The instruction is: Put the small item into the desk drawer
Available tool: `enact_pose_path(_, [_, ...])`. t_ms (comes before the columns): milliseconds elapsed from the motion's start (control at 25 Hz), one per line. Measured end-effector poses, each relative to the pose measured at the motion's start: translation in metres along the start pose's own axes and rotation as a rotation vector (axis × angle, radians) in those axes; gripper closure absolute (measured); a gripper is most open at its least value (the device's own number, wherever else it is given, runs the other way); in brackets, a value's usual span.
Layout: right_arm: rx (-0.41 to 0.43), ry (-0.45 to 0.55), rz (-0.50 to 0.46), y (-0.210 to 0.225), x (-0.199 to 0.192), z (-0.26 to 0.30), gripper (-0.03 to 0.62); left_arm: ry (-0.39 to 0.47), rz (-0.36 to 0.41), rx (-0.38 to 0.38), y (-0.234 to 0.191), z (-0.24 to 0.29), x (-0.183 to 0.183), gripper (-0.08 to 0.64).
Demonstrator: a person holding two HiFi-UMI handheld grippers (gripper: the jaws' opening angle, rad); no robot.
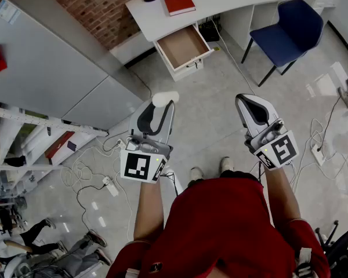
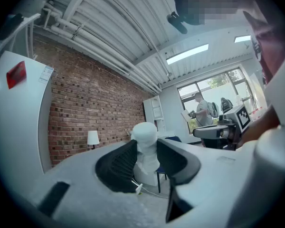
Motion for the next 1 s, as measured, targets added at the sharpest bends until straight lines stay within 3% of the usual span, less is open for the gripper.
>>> enact_pose_path(400, [0.033,0.026,0.034,0.029,-0.005,-0.01,0.58,-0.024,0.016,0.021,0.015,0.025,0.003,0.423])
enact_pose_path(1000, [0.059,0.007,0.039,0.127,-0.02,-0.041,0.58,-0.121,0.016,0.047,0.051,0.106,-0.005,0.423])
Point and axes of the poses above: the fingertips, and each gripper's own axes: z forward along the fingers, y to its right, x out of its top, the point moved 1 cm from there along -z, backward along the fingers, and after that the axes turned 6 degrees about -y, right-handed, at the moved point
